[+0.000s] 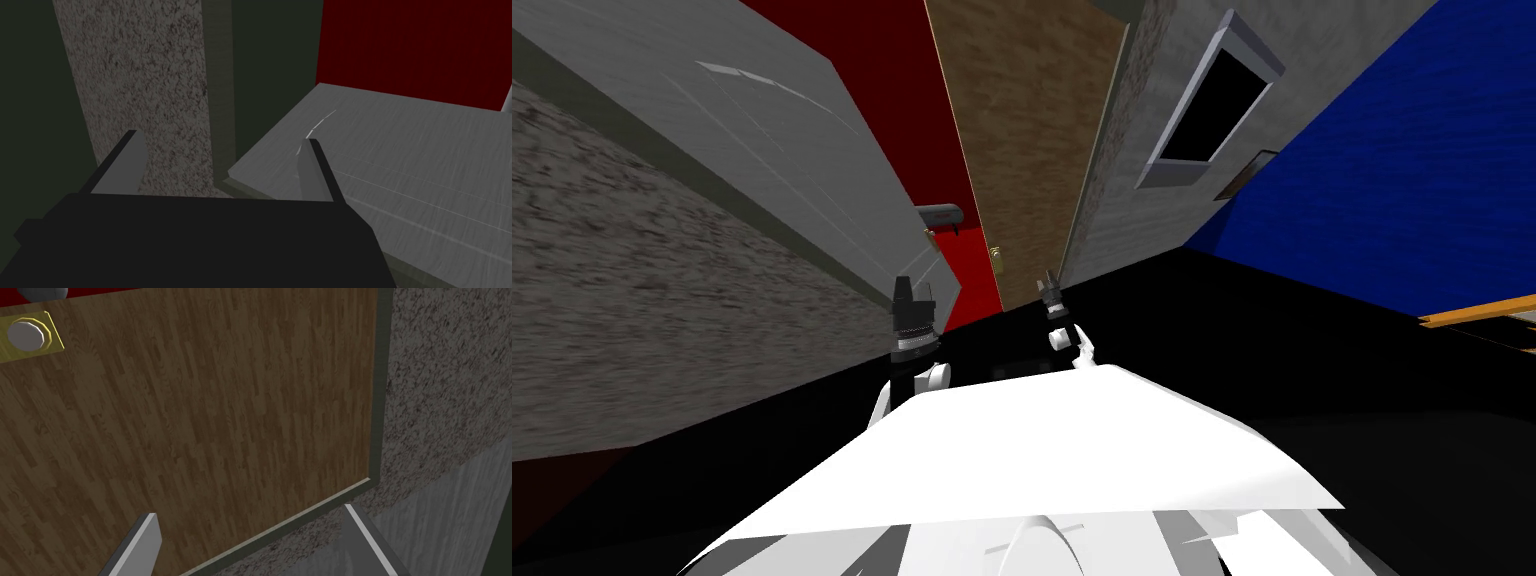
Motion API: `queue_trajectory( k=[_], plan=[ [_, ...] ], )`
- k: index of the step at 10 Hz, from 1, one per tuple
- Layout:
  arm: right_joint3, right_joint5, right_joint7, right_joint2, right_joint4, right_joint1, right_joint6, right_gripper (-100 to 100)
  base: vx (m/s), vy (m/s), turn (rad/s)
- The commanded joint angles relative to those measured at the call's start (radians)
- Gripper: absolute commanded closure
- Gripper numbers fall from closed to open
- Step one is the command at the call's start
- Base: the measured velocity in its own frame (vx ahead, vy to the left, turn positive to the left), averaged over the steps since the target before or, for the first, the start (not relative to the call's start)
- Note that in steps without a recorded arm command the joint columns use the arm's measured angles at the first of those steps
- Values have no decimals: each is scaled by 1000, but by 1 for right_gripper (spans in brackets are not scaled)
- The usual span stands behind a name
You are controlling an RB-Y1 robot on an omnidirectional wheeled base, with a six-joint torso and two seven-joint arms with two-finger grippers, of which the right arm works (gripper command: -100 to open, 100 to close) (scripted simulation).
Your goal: Push the door open
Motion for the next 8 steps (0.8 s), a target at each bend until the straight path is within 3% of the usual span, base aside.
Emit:
queue_trajectory(
  k=[1,4,5,8],
  plan=[
    [32,1,-10,-12,44,-31,18,-100,167,102,-201],
    [92,3,-26,-24,159,-111,41,-100,160,134,-194],
    [92,3,-26,-24,159,-111,41,-100,104,87,-76],
    [121,4,-33,-29,215,-151,53,-100,67,50,-82]
  ],
)
